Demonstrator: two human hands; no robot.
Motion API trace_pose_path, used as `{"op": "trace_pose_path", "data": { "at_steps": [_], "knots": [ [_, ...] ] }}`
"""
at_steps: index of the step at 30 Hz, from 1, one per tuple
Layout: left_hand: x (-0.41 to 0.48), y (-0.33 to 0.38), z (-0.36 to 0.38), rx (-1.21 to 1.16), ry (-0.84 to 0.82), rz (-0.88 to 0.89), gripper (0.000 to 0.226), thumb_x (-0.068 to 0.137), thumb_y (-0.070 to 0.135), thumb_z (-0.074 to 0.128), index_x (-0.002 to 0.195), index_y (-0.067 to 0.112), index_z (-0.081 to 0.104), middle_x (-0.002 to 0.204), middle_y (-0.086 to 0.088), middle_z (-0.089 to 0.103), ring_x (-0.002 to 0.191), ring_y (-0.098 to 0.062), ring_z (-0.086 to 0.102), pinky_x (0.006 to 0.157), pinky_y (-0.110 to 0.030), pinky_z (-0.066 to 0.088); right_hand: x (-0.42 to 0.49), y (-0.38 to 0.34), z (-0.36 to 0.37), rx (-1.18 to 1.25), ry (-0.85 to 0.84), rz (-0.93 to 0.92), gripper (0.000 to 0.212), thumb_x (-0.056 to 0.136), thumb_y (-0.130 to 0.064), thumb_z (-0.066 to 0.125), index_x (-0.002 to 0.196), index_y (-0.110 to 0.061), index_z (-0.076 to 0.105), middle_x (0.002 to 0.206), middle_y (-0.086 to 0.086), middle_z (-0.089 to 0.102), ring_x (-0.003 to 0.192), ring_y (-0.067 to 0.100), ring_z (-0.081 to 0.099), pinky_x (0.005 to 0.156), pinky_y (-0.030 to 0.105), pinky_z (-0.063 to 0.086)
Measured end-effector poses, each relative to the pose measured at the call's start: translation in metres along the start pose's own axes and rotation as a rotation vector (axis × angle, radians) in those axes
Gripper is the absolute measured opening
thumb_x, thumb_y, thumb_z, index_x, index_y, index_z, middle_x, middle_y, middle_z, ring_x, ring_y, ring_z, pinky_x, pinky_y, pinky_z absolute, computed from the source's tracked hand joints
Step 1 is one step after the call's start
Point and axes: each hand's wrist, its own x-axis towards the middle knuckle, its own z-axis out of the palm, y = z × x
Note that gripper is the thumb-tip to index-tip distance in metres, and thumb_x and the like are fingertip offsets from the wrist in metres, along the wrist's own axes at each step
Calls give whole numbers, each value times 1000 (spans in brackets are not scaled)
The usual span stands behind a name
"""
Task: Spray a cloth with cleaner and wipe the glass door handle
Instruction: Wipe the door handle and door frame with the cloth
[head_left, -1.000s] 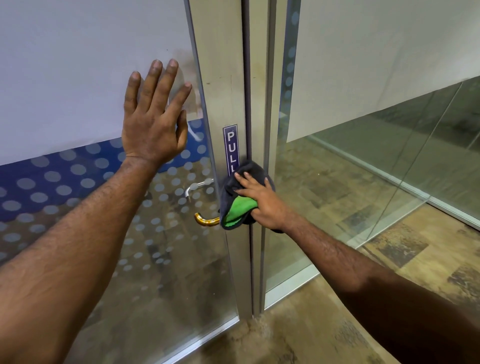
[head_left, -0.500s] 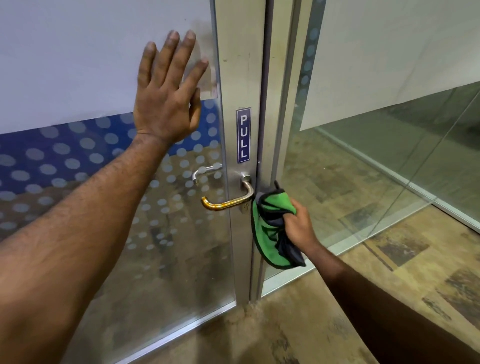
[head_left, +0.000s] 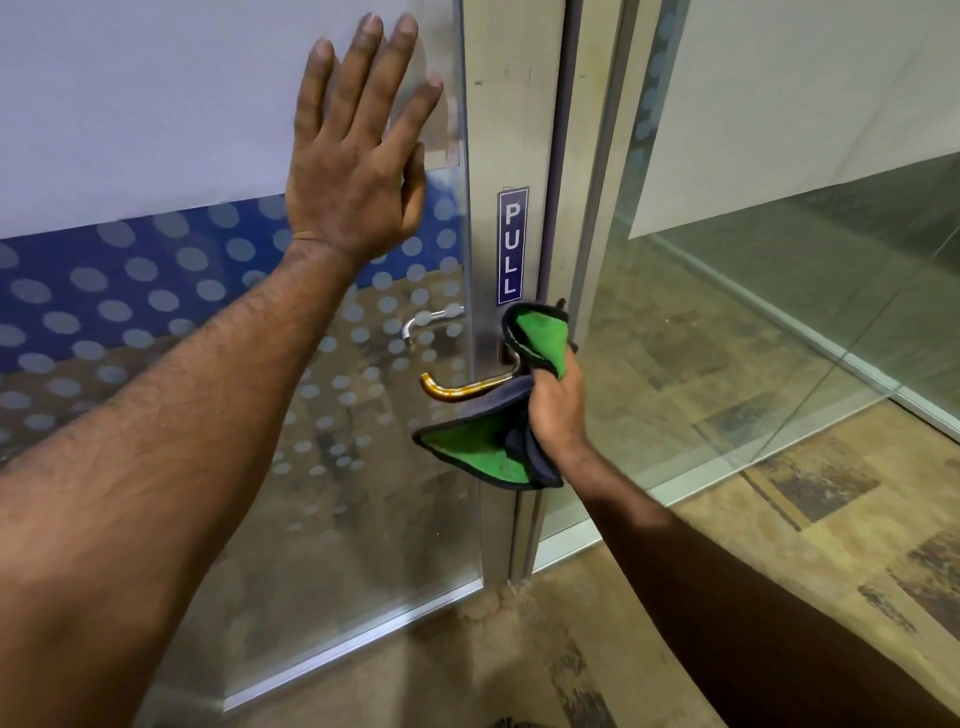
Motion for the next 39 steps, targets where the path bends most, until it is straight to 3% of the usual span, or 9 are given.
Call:
{"op": "trace_pose_path", "data": {
  "at_steps": [3,6,9,12,15,20,29,36,39],
  "knots": [
    [0,-1,-1,8,5,-3,51,104,35,36,154,25,37,161,-14,32,149,-35,29,120,-52,17,-4,8,9,-426,-320,-194,68,75,-7,43,140,-24,52,166,-1,22,154,17,11,122,52,2],
    [0,1,-1,23,16,-1,50,104,35,36,154,25,38,160,-15,33,148,-36,31,119,-53,19,-3,12,8,-717,-418,-329,69,76,-22,49,145,-23,47,168,-6,7,154,17,-8,118,60,-8],
    [1,2,0,22,10,-6,51,105,35,34,154,24,36,160,-15,33,148,-36,31,119,-53,20,2,13,-3,-738,-496,-342,65,85,-46,57,142,-17,50,167,-2,15,155,20,-4,120,51,-3],
    [-1,1,0,36,27,-6,51,105,35,36,154,24,37,160,-15,35,147,-36,33,118,-53,21,8,4,-6,-318,-390,-160,39,99,-14,50,133,5,56,158,16,35,153,28,18,124,30,12],
    [0,1,-1,34,6,-7,51,105,35,35,155,24,36,160,-14,33,148,-36,31,119,-53,20,9,9,5,-327,-157,-180,27,96,5,50,118,8,66,145,21,50,142,31,39,122,41,27],
    [0,0,-2,20,-24,-17,51,106,36,32,156,25,33,161,-14,31,149,-35,29,120,-53,18,5,12,45,-605,55,-181,65,88,-28,68,146,-16,43,162,10,20,150,26,22,122,47,26],
    [0,-3,-2,8,-34,-15,52,105,36,33,156,26,32,163,-13,27,150,-35,25,120,-54,17,-2,29,11,-801,-188,-602,36,92,-36,52,115,-15,70,127,5,61,129,22,49,114,53,30],
    [-1,-4,-2,17,-17,3,53,103,34,37,155,25,34,162,-14,29,150,-35,27,120,-53,18,4,28,30,-667,15,-341,20,89,-36,66,102,-22,74,138,9,44,133,27,36,113,58,28],
    [-1,-3,-3,18,-19,9,54,102,34,38,155,25,35,162,-14,30,149,-35,28,120,-54,18,0,18,46,-379,185,-93,58,77,-21,78,131,-13,57,146,14,33,133,31,40,114,48,35]
  ]
}}
